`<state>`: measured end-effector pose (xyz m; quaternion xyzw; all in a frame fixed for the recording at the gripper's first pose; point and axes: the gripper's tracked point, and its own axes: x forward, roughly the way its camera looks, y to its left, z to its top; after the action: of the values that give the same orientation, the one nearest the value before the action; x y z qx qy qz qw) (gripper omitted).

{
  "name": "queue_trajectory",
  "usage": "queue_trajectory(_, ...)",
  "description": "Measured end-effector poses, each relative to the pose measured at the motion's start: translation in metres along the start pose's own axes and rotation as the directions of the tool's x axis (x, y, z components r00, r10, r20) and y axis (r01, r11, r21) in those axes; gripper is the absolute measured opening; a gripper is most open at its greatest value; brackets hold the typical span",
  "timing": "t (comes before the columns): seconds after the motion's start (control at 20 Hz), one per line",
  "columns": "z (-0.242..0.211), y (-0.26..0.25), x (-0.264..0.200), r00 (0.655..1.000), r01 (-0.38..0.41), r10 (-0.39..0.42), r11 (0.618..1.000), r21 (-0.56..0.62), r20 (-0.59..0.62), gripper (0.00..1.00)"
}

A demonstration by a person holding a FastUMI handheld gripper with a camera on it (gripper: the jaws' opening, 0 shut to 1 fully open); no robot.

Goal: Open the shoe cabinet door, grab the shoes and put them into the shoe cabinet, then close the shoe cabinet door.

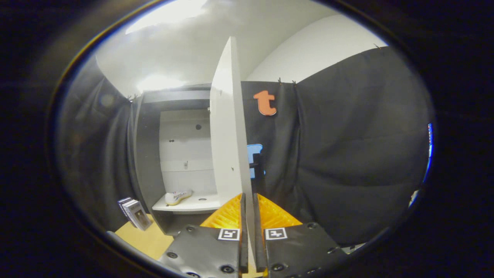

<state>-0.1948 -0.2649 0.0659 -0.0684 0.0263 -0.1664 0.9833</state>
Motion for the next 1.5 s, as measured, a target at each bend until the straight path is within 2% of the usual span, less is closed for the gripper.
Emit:
queue_trajectory(0.25, -0.018, 0.025, -0.006, 0.998, -0.061, 0.06, 0.998, -0.018, -0.025, 0.1)
queue_trajectory(0.45, -0.068, 0.054, -0.002, 0.985, -0.132, 0.129, 0.991, -0.019, -0.118, 0.1)
queue_trajectory(0.6, -0.119, 0.072, 0.0, 0.958, -0.191, 0.185, 0.981, -0.01, -0.218, 0.1)
queue_trajectory(0.85, -0.207, 0.101, 0.002, 0.895, -0.277, 0.259, 0.961, 0.003, -0.364, 0.1)
queue_trajectory(0.95, -0.246, 0.112, 0.007, 0.864, -0.304, 0.275, 0.953, -0.002, -0.422, 0.28)
queue_trajectory(1.2, -0.338, 0.131, 0.009, 0.775, -0.356, 0.299, 0.934, 0.006, -0.557, 0.28)
queue_trajectory(1.4, -0.416, 0.136, 0.007, 0.685, -0.375, 0.272, 0.927, -0.007, -0.676, 0.28)
queue_trajectory(1.5, -0.446, 0.136, 0.008, 0.651, -0.373, 0.257, 0.928, -0.006, -0.714, 0.28)
